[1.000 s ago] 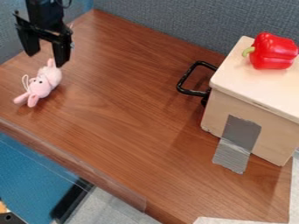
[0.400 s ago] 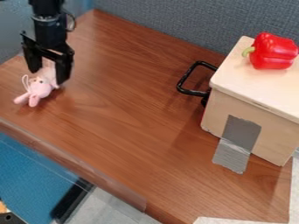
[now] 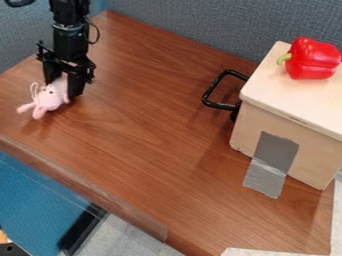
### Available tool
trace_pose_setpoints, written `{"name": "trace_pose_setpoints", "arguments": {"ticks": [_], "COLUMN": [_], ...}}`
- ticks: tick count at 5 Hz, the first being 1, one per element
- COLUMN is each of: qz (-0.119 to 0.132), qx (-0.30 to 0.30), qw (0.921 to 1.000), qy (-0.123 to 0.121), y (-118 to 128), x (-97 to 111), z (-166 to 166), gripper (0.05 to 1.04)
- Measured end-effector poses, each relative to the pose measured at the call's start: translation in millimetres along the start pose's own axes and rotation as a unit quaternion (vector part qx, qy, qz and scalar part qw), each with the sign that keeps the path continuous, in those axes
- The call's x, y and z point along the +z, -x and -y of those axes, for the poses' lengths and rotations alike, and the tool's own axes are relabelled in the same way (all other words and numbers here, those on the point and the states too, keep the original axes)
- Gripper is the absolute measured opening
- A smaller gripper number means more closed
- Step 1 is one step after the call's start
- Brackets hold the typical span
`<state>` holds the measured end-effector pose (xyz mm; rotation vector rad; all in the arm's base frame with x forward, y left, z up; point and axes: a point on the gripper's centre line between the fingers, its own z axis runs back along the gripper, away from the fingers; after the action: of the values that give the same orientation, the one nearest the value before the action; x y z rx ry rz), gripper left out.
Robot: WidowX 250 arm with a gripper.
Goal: Move the pink rabbit to upper left of the table
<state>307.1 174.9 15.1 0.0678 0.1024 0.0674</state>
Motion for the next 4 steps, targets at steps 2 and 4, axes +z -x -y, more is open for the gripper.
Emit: {"name": "trace_pose_setpoints", "arguments": {"ticks": [2, 4], "qz": [0.015, 0.056], "qx": [0.029, 0.034], "qw": [0.9992, 0.9968], "qy": [-0.021, -0.046], "y": [-19, -106], "x": [43, 98], "z": [6, 44], "gripper": [0.322, 0.319]}}
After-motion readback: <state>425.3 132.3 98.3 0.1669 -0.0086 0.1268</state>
